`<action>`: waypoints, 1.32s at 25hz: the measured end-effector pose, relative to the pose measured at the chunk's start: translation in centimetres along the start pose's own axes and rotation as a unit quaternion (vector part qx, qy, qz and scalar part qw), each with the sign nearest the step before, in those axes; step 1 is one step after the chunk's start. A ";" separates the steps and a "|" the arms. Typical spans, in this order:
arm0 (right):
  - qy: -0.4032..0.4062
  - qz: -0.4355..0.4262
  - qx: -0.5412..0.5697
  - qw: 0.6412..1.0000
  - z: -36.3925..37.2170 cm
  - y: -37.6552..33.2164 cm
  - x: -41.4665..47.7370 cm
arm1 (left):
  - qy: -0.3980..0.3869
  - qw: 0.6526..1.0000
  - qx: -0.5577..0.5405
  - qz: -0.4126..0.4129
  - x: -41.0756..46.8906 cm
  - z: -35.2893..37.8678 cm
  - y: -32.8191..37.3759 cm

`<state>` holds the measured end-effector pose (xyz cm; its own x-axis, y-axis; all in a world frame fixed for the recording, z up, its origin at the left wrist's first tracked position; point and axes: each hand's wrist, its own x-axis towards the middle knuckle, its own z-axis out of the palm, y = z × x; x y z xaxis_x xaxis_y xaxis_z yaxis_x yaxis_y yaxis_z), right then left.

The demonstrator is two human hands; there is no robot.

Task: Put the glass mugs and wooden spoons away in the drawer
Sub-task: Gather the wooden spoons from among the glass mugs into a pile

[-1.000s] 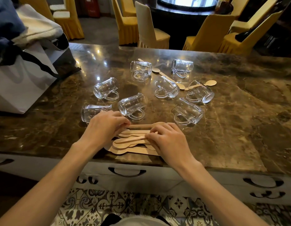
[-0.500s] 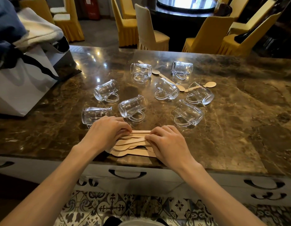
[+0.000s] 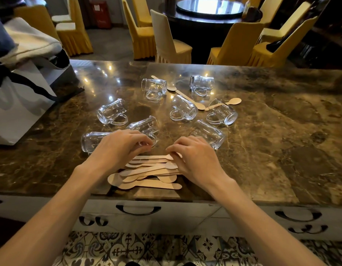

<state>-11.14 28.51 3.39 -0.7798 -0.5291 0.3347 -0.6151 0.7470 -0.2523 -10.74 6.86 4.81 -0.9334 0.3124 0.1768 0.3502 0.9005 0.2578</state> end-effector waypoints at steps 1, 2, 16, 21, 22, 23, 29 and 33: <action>-0.003 0.012 0.018 1.000 -0.5 0.5 0.3 | 0.004 1.000 -0.009 0.000 0.4 -0.2 0.3; -0.001 0.027 0.043 0.999 -1.0 0.9 0.8 | 0.006 1.000 -0.018 -0.001 0.9 -0.4 0.5; -0.042 0.175 0.070 0.981 -5.0 10.0 10.0 | 0.020 0.996 -0.084 0.019 15.3 -4.3 -3.0; -0.063 0.228 -0.004 0.972 -3.4 13.0 13.3 | 0.030 0.999 -0.041 0.015 21.7 -4.3 -6.5; -0.068 0.233 -0.018 0.970 -3.0 13.4 13.8 | 0.028 0.999 -0.038 0.015 22.6 -4.1 -7.2; -0.073 0.238 -0.028 0.968 -2.7 13.9 14.3 | 0.023 0.999 -0.032 0.017 23.6 -3.8 -7.8; -0.129 0.265 -0.074 0.953 -0.5 15.7 16.1 | -0.055 0.996 0.060 0.038 28.3 -1.4 -11.0; -0.155 0.253 -0.122 0.947 0.6 16.3 16.6 | -0.088 0.989 0.108 0.053 31.7 0.0 -13.2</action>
<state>-34.14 31.65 4.32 -0.9876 -0.1426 -0.0654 -0.1373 0.9874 -0.0792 -44.91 4.86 7.02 -0.8981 0.4394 0.0198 0.4399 0.8974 0.0353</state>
